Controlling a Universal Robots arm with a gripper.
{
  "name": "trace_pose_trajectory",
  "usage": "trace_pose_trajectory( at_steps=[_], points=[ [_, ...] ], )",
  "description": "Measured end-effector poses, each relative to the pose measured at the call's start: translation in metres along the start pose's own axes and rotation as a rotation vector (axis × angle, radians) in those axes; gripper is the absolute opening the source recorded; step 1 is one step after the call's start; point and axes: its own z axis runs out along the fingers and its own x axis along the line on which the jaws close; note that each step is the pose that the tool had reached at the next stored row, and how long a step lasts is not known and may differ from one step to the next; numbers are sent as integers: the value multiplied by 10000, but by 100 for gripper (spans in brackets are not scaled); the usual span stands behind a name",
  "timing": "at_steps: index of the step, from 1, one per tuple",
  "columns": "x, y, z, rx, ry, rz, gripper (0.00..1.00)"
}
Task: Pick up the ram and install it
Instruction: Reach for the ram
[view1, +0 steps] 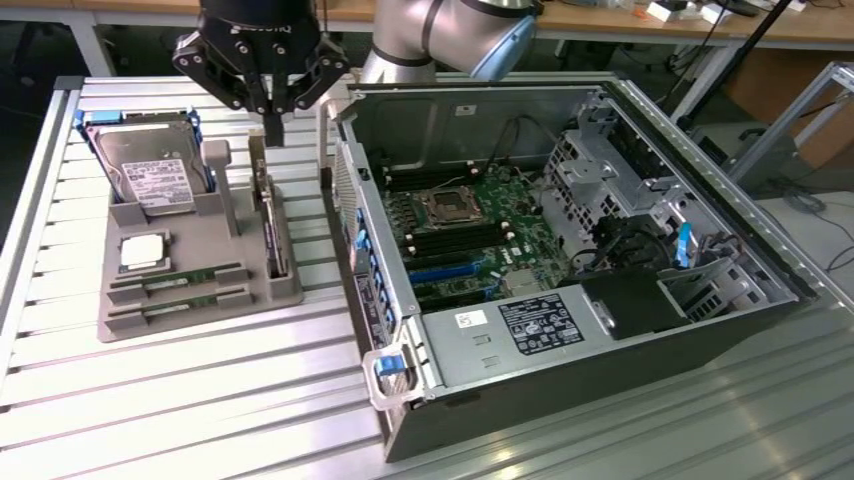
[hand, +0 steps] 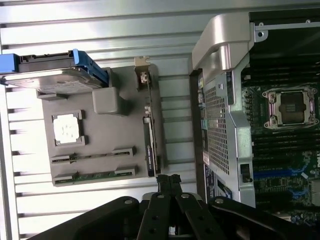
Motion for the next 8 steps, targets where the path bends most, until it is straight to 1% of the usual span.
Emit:
trace_pose_trajectory(
  at_steps=[8],
  points=[
    [45,-3,-2,1,0,0,10]
  ],
)
